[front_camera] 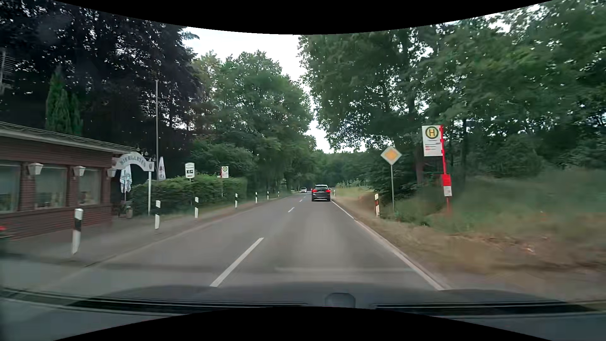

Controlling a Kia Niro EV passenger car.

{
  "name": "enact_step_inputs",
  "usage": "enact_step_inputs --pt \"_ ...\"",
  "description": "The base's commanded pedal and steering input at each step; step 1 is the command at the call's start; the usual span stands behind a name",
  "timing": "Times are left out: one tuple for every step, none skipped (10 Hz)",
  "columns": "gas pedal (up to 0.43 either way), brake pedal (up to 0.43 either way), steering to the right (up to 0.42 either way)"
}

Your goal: Follow the waypoints while adhering to traffic rules and regulations

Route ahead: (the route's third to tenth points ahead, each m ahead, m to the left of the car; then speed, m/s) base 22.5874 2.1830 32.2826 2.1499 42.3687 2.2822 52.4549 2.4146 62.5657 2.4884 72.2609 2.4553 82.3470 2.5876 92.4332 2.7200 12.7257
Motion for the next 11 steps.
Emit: enact_step_inputs --pt "0.26 0.0 -0.002" --pt "0.26 0.0 -0.002" --pt "0.26 0.0 -0.002" --pt "0.26 0.0 -0.002" --pt "0.26 0.0 -0.002" --pt "0.26 0.0 -0.003" --pt "0.26 0.0 -0.003" --pt "0.26 0.0 -0.003" --pt "0.26 0.0 -0.003" --pt "0.26 0.0 -0.004" --pt "0.26 0.0 -0.004"
